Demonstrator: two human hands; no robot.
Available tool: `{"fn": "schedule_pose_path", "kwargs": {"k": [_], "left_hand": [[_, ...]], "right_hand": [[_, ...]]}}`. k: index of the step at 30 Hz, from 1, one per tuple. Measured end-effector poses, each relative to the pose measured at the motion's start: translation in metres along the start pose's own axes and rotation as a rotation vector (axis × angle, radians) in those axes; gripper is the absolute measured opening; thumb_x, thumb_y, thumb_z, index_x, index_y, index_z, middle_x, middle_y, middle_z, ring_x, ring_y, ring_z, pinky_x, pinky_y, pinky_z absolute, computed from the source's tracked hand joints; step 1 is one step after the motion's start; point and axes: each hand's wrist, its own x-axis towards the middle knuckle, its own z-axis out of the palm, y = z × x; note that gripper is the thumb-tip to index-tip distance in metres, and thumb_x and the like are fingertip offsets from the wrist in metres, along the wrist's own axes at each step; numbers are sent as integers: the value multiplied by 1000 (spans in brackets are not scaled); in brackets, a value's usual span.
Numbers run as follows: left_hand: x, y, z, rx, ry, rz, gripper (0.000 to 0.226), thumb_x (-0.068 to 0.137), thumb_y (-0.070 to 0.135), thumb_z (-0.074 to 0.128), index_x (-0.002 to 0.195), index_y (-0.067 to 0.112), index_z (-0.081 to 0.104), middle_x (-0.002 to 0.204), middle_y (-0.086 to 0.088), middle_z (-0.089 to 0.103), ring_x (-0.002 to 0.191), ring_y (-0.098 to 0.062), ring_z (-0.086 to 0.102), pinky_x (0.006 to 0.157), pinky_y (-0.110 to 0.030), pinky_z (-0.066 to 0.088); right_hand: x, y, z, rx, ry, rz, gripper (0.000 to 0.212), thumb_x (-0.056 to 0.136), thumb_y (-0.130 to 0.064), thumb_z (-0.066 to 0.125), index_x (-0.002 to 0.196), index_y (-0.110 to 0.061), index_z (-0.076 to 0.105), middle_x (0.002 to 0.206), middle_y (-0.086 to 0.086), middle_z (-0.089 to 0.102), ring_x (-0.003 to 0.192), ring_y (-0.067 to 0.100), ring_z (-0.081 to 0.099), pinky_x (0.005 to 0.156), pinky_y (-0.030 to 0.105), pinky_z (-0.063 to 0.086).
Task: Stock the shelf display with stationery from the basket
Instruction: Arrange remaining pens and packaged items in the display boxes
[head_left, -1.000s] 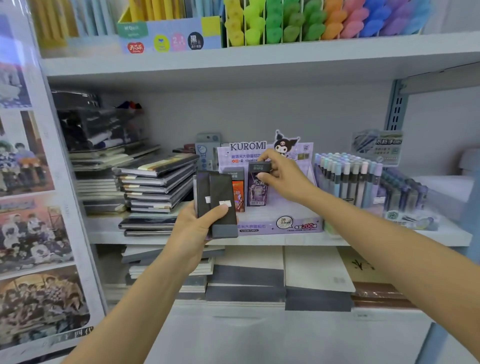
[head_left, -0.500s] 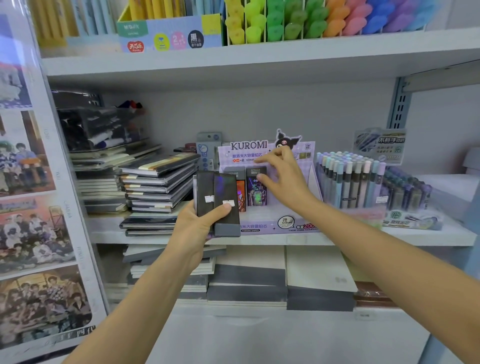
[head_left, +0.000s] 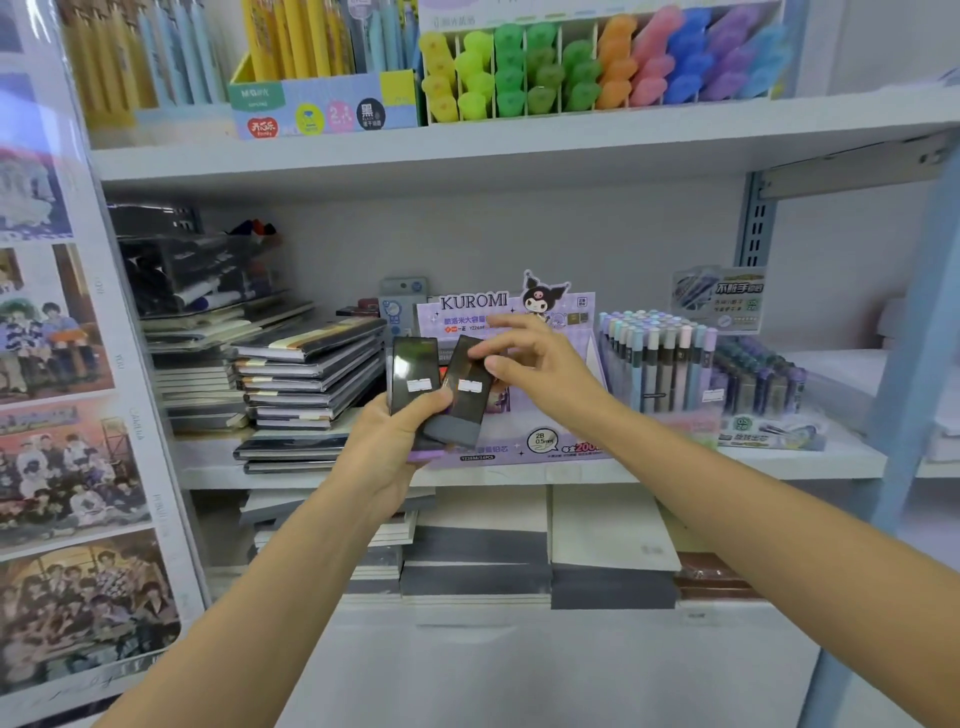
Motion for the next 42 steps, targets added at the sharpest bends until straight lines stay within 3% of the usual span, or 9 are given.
{"fn": "schedule_pose_path", "kwargs": {"k": [3,5,7,10,13,22,29,35,42], "left_hand": [[-2,9,3,-67,16,-63,13,86,14,69,98,8,65,82,-9,75,72,-19,70,63,-31,60],[-4,13,5,-82,2,-88,22,86,18,69,104,6,65,90,-14,73,80,-23,69,72,-35,59],[-8,16,8,-109,-41,-114,25,91,26,65,103,4,65,88,-16,73,72,-22,69,59,-30,57],[-13,18,10,-231,-94,-154,32,99,29,48,98,0,62,71,-14,69,53,-20,64,48,-25,54],[-14,20,8,-237,-143,-110,28,96,17,39,104,-1,59,74,-13,68,57,-22,63,52,-27,55],[-8,1,-5,46,-88,114,17,97,6,53,112,6,60,96,-18,74,80,-26,73,63,-29,59],[-1,-8,-13,27,-18,102,25,91,6,62,116,6,63,102,-19,73,91,-34,71,77,-38,60],[9,-15,-18,54,6,84,28,89,7,65,118,6,63,106,-16,73,95,-33,70,85,-41,56],[13,-20,-18,91,17,83,26,88,11,69,114,12,65,103,-10,74,94,-27,71,88,-42,55]], "right_hand": [[-12,1,-7,-166,-184,-124,48,86,13,50,122,-13,66,141,-3,46,122,2,50,94,24,50],[-17,2,-7,-279,-184,-188,43,84,5,65,122,-15,66,134,-5,52,112,-1,53,89,19,47],[-20,2,-6,-314,-104,-219,33,81,-7,75,114,-13,71,116,-1,61,90,-2,55,78,16,45],[-18,-2,-8,-366,7,-242,15,86,-14,71,98,-6,74,92,4,61,75,6,52,71,27,46],[-13,-6,-12,-339,119,-203,11,91,-16,65,94,-6,70,83,3,63,76,16,55,70,32,47],[10,16,-14,-373,112,90,32,92,-12,64,123,-10,55,96,13,69,85,27,66,86,49,54],[18,36,0,-575,11,104,28,93,-14,63,119,-8,56,99,9,67,83,18,58,76,30,47],[35,36,-14,-606,-182,145,38,92,-15,64,128,-15,55,105,9,67,95,26,63,92,41,50],[39,39,-18,-532,-255,230,37,92,-12,63,128,-12,54,112,11,66,101,27,64,94,43,52]]}}
